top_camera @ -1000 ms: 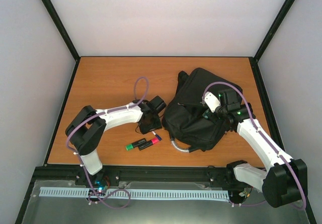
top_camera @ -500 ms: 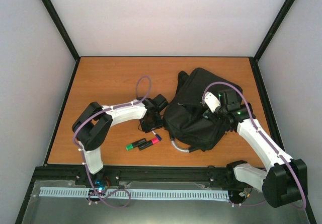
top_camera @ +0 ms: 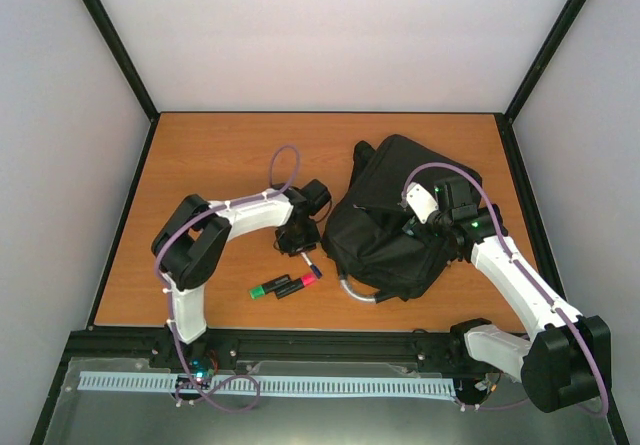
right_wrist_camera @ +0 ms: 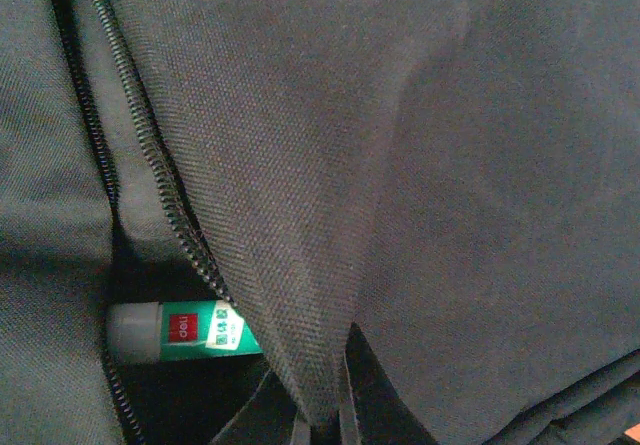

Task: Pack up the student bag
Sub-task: Adjust the stationery at the center of the board.

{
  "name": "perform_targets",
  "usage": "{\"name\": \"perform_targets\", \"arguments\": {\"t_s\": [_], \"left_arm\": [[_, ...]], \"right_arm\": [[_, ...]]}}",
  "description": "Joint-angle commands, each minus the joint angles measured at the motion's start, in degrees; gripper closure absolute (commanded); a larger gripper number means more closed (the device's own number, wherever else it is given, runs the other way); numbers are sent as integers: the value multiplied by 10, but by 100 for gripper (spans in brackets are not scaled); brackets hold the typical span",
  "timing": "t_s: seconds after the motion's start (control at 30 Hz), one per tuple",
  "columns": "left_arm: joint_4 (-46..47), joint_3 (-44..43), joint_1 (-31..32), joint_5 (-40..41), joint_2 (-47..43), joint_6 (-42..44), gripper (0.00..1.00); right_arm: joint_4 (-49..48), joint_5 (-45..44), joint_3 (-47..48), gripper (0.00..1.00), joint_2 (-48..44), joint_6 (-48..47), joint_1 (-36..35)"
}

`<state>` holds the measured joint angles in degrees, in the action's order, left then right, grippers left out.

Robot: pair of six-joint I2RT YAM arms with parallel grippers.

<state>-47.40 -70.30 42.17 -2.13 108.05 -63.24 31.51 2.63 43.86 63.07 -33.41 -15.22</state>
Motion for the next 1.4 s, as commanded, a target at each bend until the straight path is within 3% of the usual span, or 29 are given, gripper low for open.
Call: {"name": "perform_targets", "arguments": {"t_s": [0.0,0.2,0.27,0.5,0.8,0.93,1.07,1.23,1.37], "left_arm": [[-37,-58,-26,19,41,103,78],[-86,-119,-29,78,80,252,81],[-91,-123,-29,101,77,280,85],[-131,-147,-29,197,71,355,84],[-123,-126,-28,155,33,370,60],[-128,-83,-29,163,-6,354,38],[-119,-29,-29,148,-42,351,25],[-83,10,-29,105,-61,371,30],[-65,6,-29,106,-63,384,46]], "right_arm": [[-8,31,5,97,-5,-4,-3],[-8,29,4,97,-7,-3,-3],[-8,30,4,97,-7,-3,-3],[-8,33,6,97,-5,-3,-3],[-6,33,5,97,-7,-2,-3],[-6,33,6,97,-8,-2,-3],[-6,36,6,97,-7,-2,-3],[-4,40,7,97,-5,-3,-3],[-3,40,7,97,-6,-3,-3]]}}
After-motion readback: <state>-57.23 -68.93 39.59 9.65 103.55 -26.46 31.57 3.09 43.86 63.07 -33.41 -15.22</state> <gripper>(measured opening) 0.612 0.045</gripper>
